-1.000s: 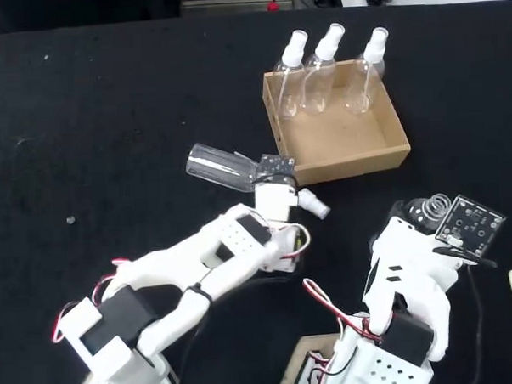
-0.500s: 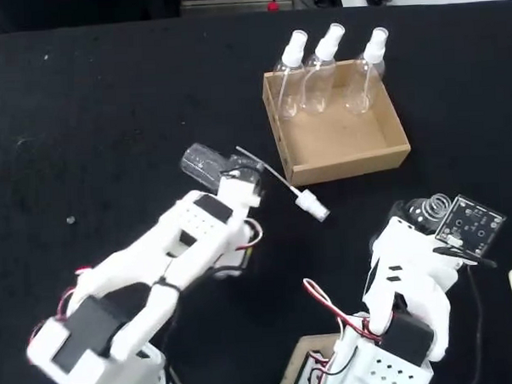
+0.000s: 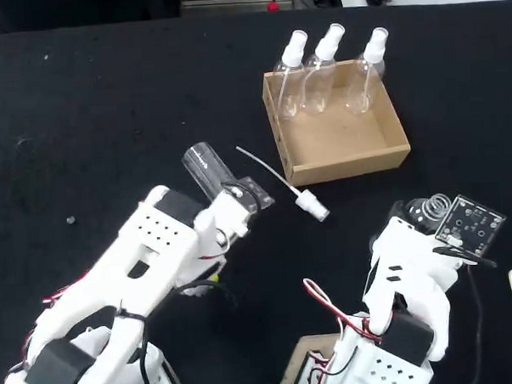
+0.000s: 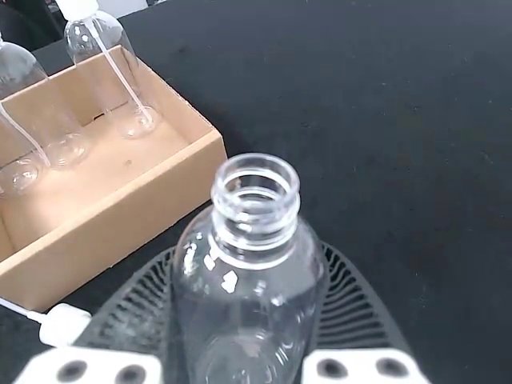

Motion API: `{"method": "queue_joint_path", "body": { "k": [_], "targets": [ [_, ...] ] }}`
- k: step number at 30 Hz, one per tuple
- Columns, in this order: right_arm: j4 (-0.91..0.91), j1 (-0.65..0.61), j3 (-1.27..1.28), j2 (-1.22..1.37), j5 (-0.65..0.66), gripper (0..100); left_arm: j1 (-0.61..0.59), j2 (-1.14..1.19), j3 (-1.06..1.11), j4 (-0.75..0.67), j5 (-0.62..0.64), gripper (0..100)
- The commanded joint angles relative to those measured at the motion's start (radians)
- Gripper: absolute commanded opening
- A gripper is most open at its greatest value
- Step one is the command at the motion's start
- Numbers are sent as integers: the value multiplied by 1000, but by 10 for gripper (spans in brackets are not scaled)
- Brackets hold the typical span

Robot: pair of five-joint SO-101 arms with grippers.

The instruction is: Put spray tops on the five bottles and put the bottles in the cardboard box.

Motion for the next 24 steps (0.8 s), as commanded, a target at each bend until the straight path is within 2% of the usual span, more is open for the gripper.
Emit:
{"method": "queue_joint_path", "body": {
  "k": [1, 9, 13, 15, 19, 24],
  "targets": [
    [-37, 14, -5, -94, -11, 77, -7, -69, -16, -17, -18, 72],
    [-37, 9, -5, -94, -11, 77, 93, -235, -62, 178, -21, 72],
    [-37, 9, -5, -94, -11, 77, 50, -331, -133, 290, -21, 72],
    [-37, 9, -5, -94, -11, 77, -21, -384, -154, 311, -18, 72],
    [-37, 9, -5, -94, -11, 77, -283, -465, -151, 292, -21, 72],
    [-32, 9, -4, -94, -11, 77, -596, -416, 15, 144, -23, 72]
  ]
}}
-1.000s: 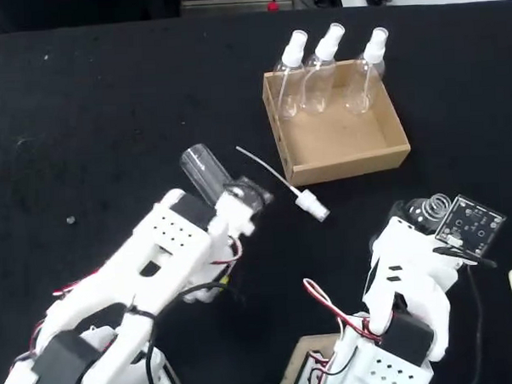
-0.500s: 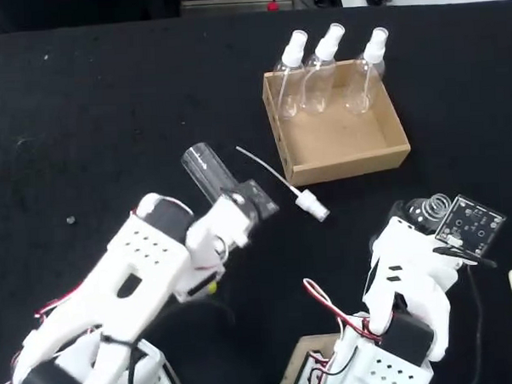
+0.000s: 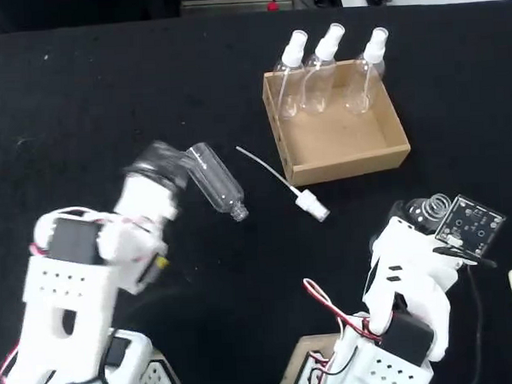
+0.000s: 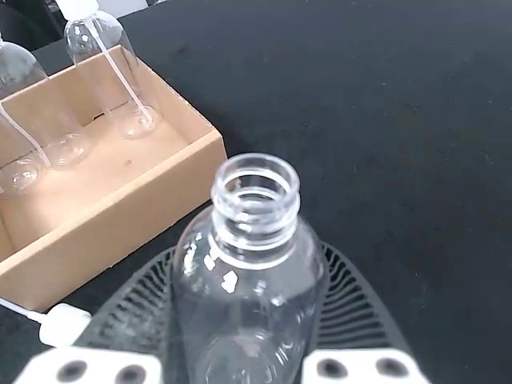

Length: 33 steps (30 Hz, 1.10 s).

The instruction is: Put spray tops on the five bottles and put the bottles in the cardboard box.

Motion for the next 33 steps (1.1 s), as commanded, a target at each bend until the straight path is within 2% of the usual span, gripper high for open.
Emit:
{"method": "queue_joint_path", "body": {
  "k": [1, 4, 9, 16, 19, 22, 25, 27, 31, 33],
  "targets": [
    [-37, 9, 1, -94, -11, 77, -226, 48, 125, -146, -11, 72],
    [-38, 9, 4, -94, -11, 77, -315, 120, 248, -319, -57, 75],
    [-38, 9, 4, -94, -11, 77, -298, 155, 386, -494, -40, 79],
    [-38, 9, 4, -94, -11, 77, -193, 153, 400, -502, -35, 280],
    [-38, 9, 4, -94, -11, 77, -182, 152, 341, -466, -41, 288],
    [-38, 9, 4, -94, -11, 77, -214, 152, 228, -356, -68, 288],
    [-38, 9, 4, -94, -11, 77, -288, 152, 117, -273, -178, 288],
    [-37, 9, 4, -94, -11, 77, -354, 163, 82, -258, -299, 288],
    [-37, 9, 4, -94, -11, 77, -512, 163, 140, -319, -626, 288],
    [-37, 9, 4, -94, -11, 77, -575, 161, 200, -394, -738, 288]
  ]
}}
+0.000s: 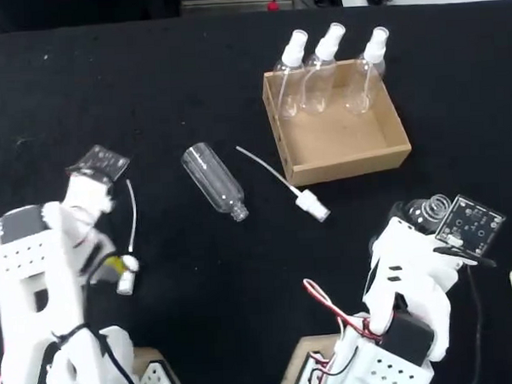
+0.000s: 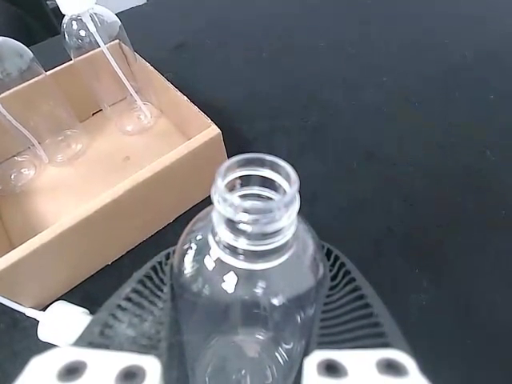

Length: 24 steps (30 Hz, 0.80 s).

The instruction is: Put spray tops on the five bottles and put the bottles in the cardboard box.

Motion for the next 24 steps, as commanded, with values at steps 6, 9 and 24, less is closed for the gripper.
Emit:
{"method": "queue_joint_path", "body": {
  "k": [6, 9, 24],
  "targets": [
    [-37, 9, -5, -94, -11, 77, -104, -9, 248, -344, -152, 288],
    [-37, 9, -5, -94, -11, 77, -10, -11, 320, -385, -40, 288],
    [-35, 9, -4, -94, -11, 77, 529, -11, 171, -278, 479, 288]
  ]
}}
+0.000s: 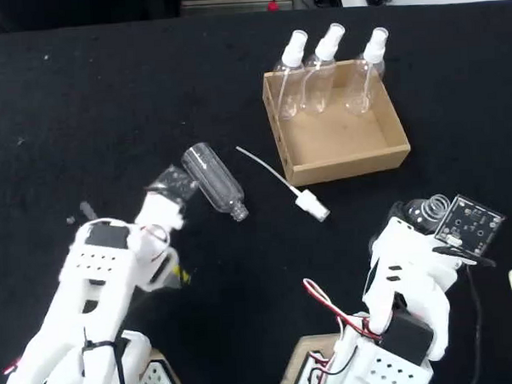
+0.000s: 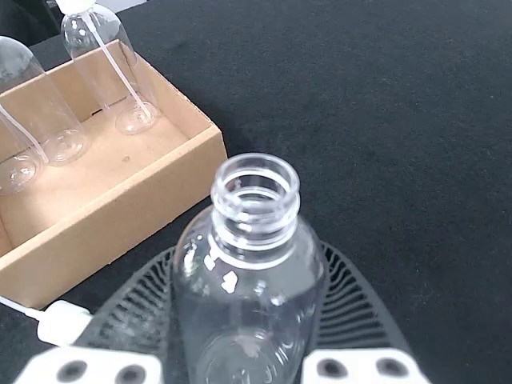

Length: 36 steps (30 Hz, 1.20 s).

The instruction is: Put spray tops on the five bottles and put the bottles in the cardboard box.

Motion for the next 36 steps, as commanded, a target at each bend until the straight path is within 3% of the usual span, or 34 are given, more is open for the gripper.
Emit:
{"method": "queue_joint_path", "body": {
  "k": [1, 7, 11, 18, 22, 28, 36],
  "targets": [
    [-35, 9, -4, -94, -11, 77, -5, -11, -113, 46, -15, 288],
    [-35, 9, -4, -94, -11, 77, -16, -9, -168, 186, -397, 288],
    [-35, 9, -4, -94, -11, 77, -13, 0, -166, 204, -535, 288],
    [-37, 9, -4, -94, -11, 77, -10, 2, -143, 57, -555, 293],
    [-37, 9, -4, -94, -11, 77, 58, 2, -91, 49, -557, 293],
    [-37, 9, -4, -94, -11, 77, 85, 2, 4, -153, -557, 293],
    [-37, 9, -4, -94, -11, 77, 74, 3, 19, -213, -554, 292]
  ]
}}
